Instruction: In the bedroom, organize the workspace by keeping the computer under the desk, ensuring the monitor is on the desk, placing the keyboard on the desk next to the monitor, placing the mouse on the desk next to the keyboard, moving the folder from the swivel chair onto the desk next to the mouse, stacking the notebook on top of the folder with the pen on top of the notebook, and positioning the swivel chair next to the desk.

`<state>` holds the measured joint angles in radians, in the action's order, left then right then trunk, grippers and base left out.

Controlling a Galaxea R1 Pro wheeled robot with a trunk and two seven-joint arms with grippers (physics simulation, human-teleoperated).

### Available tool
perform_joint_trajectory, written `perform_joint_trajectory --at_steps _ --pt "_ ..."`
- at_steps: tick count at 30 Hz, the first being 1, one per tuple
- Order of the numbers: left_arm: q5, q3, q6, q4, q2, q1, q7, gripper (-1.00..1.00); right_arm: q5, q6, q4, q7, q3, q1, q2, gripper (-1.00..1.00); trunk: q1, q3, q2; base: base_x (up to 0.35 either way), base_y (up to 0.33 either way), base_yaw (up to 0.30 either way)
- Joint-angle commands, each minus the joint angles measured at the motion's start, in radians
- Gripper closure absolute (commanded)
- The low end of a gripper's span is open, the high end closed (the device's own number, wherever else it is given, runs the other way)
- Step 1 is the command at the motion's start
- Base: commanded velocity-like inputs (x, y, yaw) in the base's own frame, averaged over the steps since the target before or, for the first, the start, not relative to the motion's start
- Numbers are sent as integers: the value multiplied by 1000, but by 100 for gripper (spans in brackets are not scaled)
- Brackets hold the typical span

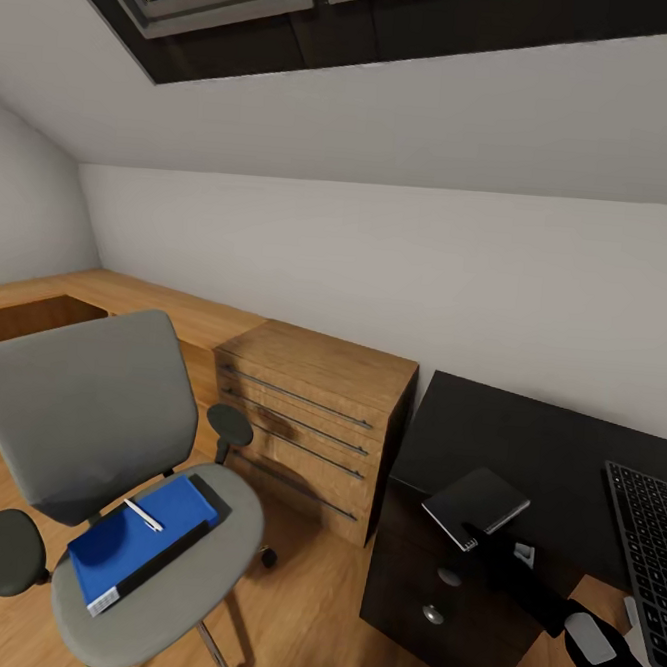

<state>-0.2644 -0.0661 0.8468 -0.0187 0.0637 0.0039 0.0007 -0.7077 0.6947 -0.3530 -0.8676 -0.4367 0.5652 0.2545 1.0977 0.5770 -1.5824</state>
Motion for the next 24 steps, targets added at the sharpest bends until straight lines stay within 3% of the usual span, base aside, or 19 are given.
perform_joint_trajectory --at_steps 1,13,24 --pt "5 -6 1 -2 1 1 -1 -100 15 -7 2 1 -2 0 0 100 0 1 0 0 0 0" --pt "5 -6 2 -2 4 5 0 -100 15 -7 2 1 -2 0 0 100 0 1 0 120 0 0" --pt "1 -9 -1 -3 5 5 11 -100 15 -7 2 1 -2 0 0 100 0 1 0 20 0 0"
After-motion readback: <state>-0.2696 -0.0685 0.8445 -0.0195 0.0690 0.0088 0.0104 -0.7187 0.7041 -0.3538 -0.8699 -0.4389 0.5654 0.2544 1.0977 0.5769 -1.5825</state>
